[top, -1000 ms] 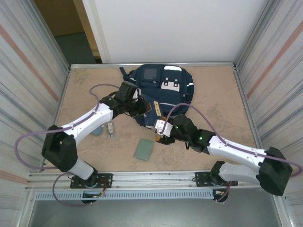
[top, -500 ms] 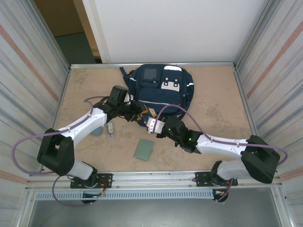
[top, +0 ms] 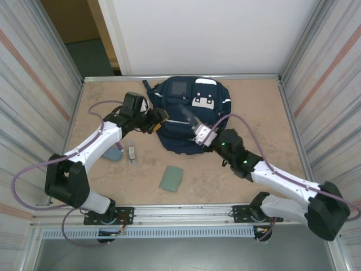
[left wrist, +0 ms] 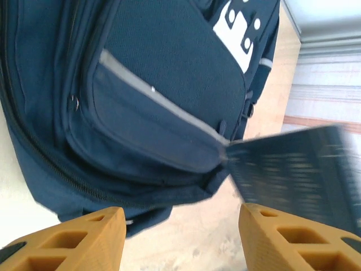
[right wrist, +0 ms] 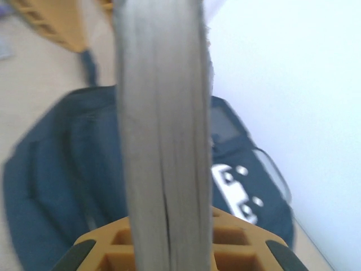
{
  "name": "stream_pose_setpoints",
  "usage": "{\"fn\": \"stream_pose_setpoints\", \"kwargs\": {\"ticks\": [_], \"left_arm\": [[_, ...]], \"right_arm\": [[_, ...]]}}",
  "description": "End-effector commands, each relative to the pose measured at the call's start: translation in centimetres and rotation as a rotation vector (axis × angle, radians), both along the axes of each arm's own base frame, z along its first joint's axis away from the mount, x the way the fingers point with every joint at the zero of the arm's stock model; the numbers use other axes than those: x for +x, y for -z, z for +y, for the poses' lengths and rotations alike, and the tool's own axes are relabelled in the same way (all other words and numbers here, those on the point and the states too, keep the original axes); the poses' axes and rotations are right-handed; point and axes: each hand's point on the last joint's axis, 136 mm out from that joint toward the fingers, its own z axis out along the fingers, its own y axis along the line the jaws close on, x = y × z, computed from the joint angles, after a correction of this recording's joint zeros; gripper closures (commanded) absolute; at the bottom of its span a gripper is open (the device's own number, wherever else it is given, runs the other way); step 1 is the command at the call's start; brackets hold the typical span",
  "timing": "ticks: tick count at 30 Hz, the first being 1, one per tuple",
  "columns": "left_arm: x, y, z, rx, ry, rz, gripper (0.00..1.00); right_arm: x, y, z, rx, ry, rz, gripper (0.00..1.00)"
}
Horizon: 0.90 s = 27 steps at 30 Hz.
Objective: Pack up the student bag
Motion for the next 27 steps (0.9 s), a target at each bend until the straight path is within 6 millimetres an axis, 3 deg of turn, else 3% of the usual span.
{"fn": "stream_pose_setpoints", "kwargs": {"ticks": [1, 5, 9, 12, 16, 20, 27], "left_arm": [[2.0, 2.3, 0.9, 0.107, -0.028, -0.014, 0.45], [3.8, 4.6, 0.2, 0.147, -0.018, 0.013, 0.46], [5.3, 6.6, -1.6, 0.181, 0.057, 0.02, 0.48], [5.5, 7.9, -2.6, 0.275, 0.13, 0.051, 0.48], [6.4, 9.3, -4.0, 0.244, 0.135, 0.02, 0.51], [6.4, 10.1, -4.1, 0.235, 0.126, 0.04, 0.54], [6.0, 10.5, -3.7, 0.236, 0.077, 0.042, 0.49]], "right_arm": [[0.6, -5.1, -2.9, 0.184, 0.07, -0.043, 1.0], [1.2, -7.2, -6.8, 0.319, 0.188, -0.045, 1.0], [0.7, -7.0, -8.0, 0.371, 0.195, -0.014, 1.0], [0.3, -6.2, -7.8, 0.36, 0.179, 0.031, 1.0], [-0.4, -5.2, -6.7, 0.349, 0.118, 0.089, 1.0], [-0.5, -4.6, -6.0, 0.328, 0.092, 0.142, 1.0], [-0.9, -3.8, -4.8, 0.279, 0.055, 0.172, 1.0]]}}
